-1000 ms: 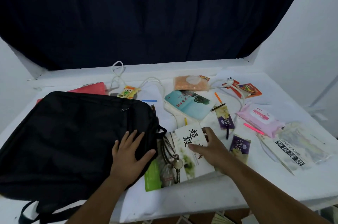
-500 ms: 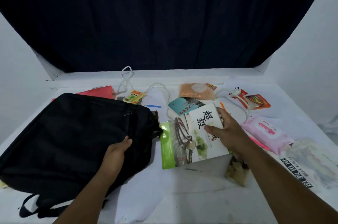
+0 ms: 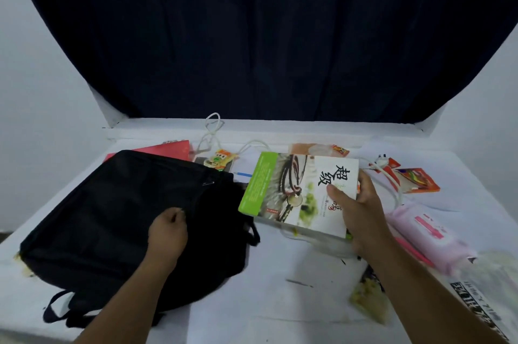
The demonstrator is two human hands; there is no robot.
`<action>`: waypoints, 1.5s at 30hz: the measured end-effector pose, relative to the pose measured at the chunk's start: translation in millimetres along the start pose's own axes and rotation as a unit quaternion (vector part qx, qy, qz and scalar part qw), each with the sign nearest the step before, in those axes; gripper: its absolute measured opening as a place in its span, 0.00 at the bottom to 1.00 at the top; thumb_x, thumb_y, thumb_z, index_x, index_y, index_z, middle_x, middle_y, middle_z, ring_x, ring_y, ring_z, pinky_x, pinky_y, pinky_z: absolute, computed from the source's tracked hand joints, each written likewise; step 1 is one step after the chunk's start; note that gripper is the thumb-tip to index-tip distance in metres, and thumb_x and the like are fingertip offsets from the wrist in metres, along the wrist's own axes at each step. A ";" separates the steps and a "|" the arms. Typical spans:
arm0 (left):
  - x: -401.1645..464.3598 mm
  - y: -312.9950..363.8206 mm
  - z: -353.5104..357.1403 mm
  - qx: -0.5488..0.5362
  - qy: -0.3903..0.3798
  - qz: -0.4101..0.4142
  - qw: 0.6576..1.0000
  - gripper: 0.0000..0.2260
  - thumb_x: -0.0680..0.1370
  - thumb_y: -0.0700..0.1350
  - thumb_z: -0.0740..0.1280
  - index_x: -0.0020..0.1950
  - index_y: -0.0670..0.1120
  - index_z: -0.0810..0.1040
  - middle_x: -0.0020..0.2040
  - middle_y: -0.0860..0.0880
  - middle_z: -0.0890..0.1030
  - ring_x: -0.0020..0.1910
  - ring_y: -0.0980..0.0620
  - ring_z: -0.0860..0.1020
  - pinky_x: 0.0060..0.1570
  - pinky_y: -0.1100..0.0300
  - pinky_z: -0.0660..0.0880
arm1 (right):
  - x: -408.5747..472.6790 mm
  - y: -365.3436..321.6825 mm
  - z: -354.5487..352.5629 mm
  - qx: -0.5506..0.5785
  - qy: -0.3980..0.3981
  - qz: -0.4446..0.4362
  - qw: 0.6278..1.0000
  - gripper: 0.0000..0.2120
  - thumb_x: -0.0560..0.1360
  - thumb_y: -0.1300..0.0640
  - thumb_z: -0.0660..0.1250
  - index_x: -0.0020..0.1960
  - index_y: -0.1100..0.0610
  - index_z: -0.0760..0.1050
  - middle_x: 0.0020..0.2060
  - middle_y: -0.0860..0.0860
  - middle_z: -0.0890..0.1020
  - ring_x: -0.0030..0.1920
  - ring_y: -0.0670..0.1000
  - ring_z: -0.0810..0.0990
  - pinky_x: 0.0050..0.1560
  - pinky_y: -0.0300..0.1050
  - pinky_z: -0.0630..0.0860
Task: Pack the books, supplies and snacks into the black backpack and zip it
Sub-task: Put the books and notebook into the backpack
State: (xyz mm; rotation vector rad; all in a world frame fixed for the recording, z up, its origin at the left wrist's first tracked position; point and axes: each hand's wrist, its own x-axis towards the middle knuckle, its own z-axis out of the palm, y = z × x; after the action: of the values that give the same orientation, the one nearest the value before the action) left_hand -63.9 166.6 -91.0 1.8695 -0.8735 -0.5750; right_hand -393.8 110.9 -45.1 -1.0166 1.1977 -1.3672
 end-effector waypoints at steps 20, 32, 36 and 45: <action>23.2 -19.8 -22.8 0.580 -0.007 0.138 0.803 0.36 0.81 0.65 0.55 0.82 0.48 0.48 0.65 0.42 0.76 0.61 0.40 0.75 0.58 0.48 0.73 | 12.0 33.9 50.1 0.000 -0.086 0.060 0.995 0.21 0.74 0.64 0.73 0.62 0.47 0.73 0.49 0.49 0.86 0.43 0.52 0.87 0.40 0.50 0.83; 49.5 23.1 -95.6 0.228 -0.014 0.088 0.970 0.12 0.80 0.52 0.67 0.61 0.49 0.77 0.47 0.49 0.83 0.47 0.49 0.81 0.48 0.57 0.76 | 7.1 45.9 116.6 -0.007 -0.133 0.089 0.987 0.23 0.74 0.65 0.73 0.64 0.47 0.72 0.51 0.49 0.86 0.45 0.54 0.87 0.46 0.57 0.83; 65.0 37.2 -136.0 0.113 -0.041 0.089 0.989 0.06 0.80 0.50 0.67 0.51 0.49 0.80 0.43 0.46 0.83 0.44 0.45 0.81 0.45 0.50 0.77 | -0.5 40.8 163.7 -0.003 -0.141 0.091 0.986 0.21 0.75 0.65 0.72 0.62 0.48 0.72 0.51 0.48 0.85 0.47 0.54 0.86 0.46 0.56 0.83; 87.1 20.4 -183.1 -0.053 -0.108 0.038 0.992 0.07 0.83 0.43 0.64 0.55 0.45 0.82 0.47 0.37 0.84 0.44 0.47 0.81 0.48 0.50 0.78 | -21.5 -12.2 243.1 -0.073 -0.166 0.019 0.983 0.19 0.77 0.60 0.70 0.64 0.46 0.70 0.50 0.46 0.84 0.46 0.52 0.85 0.38 0.48 0.82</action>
State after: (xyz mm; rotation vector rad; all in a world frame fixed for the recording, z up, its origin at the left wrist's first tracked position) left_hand 113.6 196.9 4.6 1.6922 -1.0314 -0.7720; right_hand -154.9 98.9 4.4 -1.2631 1.0696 -1.0395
